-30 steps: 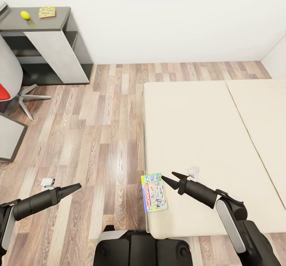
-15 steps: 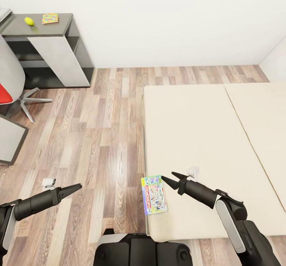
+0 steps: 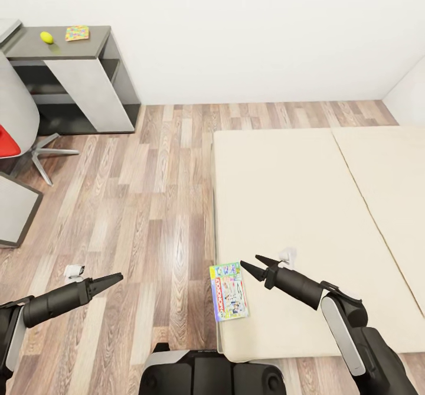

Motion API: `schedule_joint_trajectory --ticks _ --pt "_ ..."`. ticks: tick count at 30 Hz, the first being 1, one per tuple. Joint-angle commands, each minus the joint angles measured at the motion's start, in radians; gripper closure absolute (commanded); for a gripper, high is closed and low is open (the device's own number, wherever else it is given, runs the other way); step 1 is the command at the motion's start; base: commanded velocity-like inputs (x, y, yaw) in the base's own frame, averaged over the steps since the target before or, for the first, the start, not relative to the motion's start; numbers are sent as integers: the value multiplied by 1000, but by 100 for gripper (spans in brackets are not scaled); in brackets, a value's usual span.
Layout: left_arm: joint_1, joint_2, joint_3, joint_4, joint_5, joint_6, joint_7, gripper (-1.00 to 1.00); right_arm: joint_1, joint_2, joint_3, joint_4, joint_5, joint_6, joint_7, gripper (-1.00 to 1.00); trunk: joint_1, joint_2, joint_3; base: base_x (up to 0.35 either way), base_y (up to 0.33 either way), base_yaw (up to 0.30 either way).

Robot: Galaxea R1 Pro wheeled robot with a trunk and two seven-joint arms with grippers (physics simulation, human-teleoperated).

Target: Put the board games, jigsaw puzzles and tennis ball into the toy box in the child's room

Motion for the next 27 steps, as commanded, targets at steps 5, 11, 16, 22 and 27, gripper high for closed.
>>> schedule_joint_trajectory --ticks 5,11,16,22,27 --pt "0 1 1 -1 0 11 -4 -100 0 1 0 1 -8 7 -1 -100 1 -1 -1 0 0 0" --pt "0 4 1 -1 0 12 -5 -100 0 2 -1 2 -11 7 -3 -100 1 -1 -1 0 0 0" --pt "0 6 1 -1 1 12 -5 -100 0 2 0 3 -12 7 -8 -100 1 -1 0 0 0 0" --pt "0 7 1 0 1 12 -5 -100 0 2 0 2 -11 6 -6 -100 1 -1 4 0 0 0" --pt "0 6 1 0 1 12 -5 -100 0 2 0 2 -10 5 -4 -100 1 -1 11 0 0 0"
